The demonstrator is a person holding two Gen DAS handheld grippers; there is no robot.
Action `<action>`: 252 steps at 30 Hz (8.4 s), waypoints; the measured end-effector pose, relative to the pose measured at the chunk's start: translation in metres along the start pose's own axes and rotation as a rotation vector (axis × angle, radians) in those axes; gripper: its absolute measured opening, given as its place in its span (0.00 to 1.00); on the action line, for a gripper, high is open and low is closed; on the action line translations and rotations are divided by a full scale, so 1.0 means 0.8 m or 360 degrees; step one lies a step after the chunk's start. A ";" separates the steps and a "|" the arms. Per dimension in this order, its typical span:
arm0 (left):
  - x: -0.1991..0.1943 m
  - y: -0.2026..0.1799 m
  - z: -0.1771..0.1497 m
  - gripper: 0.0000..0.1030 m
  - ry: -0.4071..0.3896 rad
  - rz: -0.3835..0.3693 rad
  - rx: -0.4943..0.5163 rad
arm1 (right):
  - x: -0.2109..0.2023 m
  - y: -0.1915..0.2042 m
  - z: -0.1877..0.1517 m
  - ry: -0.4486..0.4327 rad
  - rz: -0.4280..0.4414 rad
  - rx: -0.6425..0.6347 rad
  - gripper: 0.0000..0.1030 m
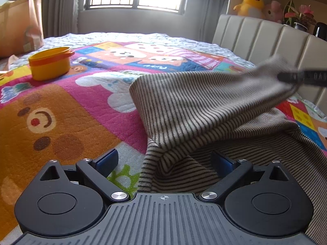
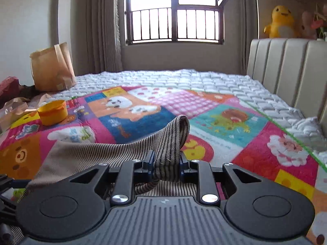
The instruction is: Fold clothes
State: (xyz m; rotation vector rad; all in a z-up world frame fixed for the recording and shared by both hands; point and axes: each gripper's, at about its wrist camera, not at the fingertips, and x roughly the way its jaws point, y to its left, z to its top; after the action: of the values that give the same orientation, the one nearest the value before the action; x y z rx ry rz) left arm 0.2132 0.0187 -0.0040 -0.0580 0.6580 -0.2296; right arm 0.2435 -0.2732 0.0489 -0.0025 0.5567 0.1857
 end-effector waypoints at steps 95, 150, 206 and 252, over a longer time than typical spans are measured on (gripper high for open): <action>-0.166 0.054 -0.045 0.39 0.0285 -0.0674 -0.0164 | -0.230 -0.004 -0.118 0.0285 0.0416 -0.0039 0.20; -0.243 0.021 -0.105 0.78 0.0212 -0.0574 -0.0385 | -0.278 -0.044 -0.195 0.0088 0.0316 0.0456 0.72; -0.068 -0.016 -0.025 0.70 0.0322 -0.0608 -0.0282 | -0.128 -0.046 -0.150 0.0151 -0.0061 0.0289 1.00; -0.102 -0.032 -0.054 0.97 0.0224 -0.0151 0.0201 | -0.194 0.021 -0.189 0.0210 0.0031 0.0243 1.00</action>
State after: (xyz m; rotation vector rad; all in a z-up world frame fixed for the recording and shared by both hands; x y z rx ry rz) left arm 0.1196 0.0130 0.0141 0.0485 0.7805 -0.3687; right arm 0.0320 -0.2914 0.0026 0.1400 0.7014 0.1626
